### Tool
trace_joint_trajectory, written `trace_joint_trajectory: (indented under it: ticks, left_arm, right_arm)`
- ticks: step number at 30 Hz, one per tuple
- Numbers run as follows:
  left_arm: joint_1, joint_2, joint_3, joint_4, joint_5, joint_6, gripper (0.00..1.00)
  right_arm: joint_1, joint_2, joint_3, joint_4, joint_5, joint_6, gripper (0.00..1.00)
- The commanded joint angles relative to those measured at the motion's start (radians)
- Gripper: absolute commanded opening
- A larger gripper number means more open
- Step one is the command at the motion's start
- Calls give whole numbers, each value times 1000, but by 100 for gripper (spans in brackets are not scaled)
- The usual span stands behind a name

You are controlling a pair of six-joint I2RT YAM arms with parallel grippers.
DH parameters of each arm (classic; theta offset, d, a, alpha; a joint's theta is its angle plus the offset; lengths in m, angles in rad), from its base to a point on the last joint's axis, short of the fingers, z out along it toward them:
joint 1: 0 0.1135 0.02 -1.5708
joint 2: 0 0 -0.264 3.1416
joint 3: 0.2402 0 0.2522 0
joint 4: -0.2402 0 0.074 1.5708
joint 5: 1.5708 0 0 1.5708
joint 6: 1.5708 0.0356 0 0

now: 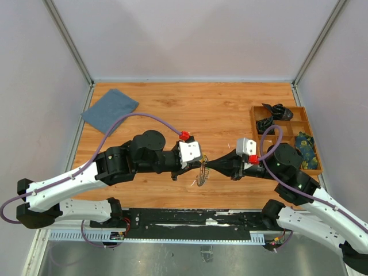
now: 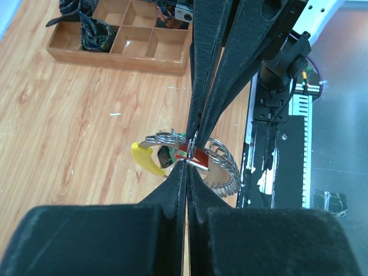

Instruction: Put the keys on the keyring

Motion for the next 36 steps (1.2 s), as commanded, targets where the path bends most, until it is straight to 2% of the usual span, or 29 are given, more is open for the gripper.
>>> trace_joint_trajectory:
  ticks: [1,17,25,36]
  left_arm:
    - [-5,-17,4,42,-28,-9,1]
    - [-5,-30,-11,110,-36,-30,0]
    - [-5,-69,-27,148,-50,-38,25]
    - [-5,-156,-110,304,-3,-81,32]
  right_arm:
    - [14,-16,37,68,5,46,0]
    - [14,-13,-65,291,99,192,0]
    - [14,-43,-67,261,124,151,0]
    - [15,-53,-53,275,57,130,0]
